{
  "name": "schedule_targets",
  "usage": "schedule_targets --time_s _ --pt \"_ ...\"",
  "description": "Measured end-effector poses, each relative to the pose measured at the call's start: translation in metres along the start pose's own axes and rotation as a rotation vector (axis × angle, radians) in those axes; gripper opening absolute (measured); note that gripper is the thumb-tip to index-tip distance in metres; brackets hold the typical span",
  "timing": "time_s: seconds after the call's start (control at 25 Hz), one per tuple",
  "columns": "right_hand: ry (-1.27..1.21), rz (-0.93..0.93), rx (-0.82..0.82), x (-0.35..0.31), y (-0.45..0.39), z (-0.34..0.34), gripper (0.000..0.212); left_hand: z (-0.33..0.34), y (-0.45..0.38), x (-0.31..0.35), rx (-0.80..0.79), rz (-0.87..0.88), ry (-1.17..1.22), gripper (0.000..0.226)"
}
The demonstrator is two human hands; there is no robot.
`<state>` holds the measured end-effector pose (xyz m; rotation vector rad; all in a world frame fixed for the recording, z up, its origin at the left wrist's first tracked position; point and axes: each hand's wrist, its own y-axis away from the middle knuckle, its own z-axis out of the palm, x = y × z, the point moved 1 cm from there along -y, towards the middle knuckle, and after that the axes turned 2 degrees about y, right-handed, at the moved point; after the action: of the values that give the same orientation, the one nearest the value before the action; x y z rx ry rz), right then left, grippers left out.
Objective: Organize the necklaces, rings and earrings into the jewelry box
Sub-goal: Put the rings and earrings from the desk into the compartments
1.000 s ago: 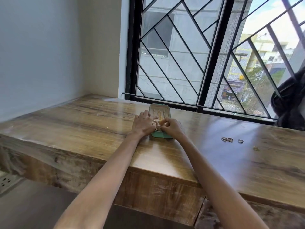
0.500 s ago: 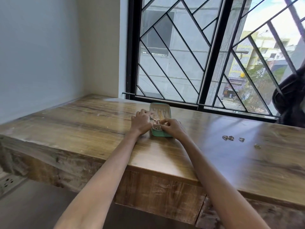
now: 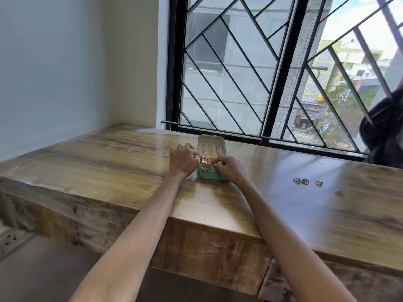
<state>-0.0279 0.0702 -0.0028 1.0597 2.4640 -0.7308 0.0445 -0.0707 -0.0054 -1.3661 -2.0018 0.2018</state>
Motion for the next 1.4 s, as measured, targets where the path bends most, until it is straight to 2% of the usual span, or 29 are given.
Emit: schedule_targets --time_s 0.24,0.44,0.6,0.8,1.04,1.16,1.4 --pt "-0.091 -0.041 0.101 -0.002 0.004 -0.001 0.028 -0.002 0.003 0.001 0.042 0.029 0.029 0.031" --pt "0.018 -0.097 0.151 -0.004 0.016 -0.007 0.024 -0.008 0.011 0.006 0.112 0.036 0.061 0.030" --pt "-0.011 -0.085 0.285 0.003 0.033 -0.027 0.022 -0.005 0.019 0.041 0.148 0.162 0.157 0.026" --pt "0.154 0.037 0.308 0.066 0.058 -0.076 0.022 0.040 0.026 0.127 -0.083 0.336 0.201 0.032" --pt "0.249 0.288 0.302 0.169 0.075 -0.134 0.033 0.119 0.015 0.204 -0.333 0.344 0.184 0.035" --pt "0.297 0.341 0.250 0.195 0.069 -0.144 0.038 0.149 0.003 0.224 -0.389 0.306 0.162 0.035" --pt "0.227 0.379 0.146 0.216 0.049 -0.144 0.024 0.182 -0.016 0.231 -0.364 0.234 0.202 0.026"
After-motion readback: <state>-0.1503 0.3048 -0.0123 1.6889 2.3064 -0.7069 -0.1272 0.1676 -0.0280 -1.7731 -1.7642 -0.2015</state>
